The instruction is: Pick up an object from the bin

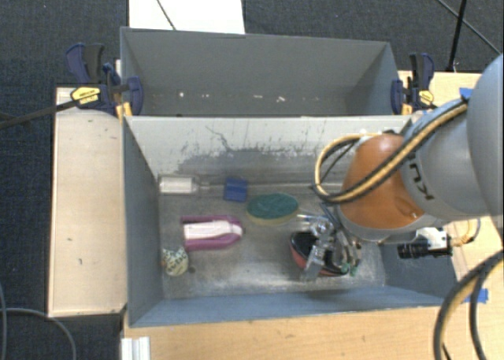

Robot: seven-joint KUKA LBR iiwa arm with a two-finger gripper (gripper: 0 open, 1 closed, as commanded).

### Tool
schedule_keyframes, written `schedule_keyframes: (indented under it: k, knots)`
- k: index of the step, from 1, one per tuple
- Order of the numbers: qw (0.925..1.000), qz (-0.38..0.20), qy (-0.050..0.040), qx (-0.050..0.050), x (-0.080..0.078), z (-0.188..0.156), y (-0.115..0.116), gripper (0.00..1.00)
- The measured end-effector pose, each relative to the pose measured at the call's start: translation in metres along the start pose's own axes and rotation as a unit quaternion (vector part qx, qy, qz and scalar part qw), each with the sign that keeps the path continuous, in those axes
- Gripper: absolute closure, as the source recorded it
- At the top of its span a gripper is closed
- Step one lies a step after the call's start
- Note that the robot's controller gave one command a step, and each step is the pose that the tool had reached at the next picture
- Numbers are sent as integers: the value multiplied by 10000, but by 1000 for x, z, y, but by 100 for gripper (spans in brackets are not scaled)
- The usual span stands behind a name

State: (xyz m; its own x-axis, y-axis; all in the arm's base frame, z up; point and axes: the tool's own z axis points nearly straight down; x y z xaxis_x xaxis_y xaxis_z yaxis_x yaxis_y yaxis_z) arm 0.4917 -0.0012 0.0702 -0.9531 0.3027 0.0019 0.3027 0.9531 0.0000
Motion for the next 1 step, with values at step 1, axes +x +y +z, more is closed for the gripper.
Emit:
schedule_keyframes:
  k: [1]
  knots:
    - [9998, -186, -47, -14, 7, -117, 1, 100]
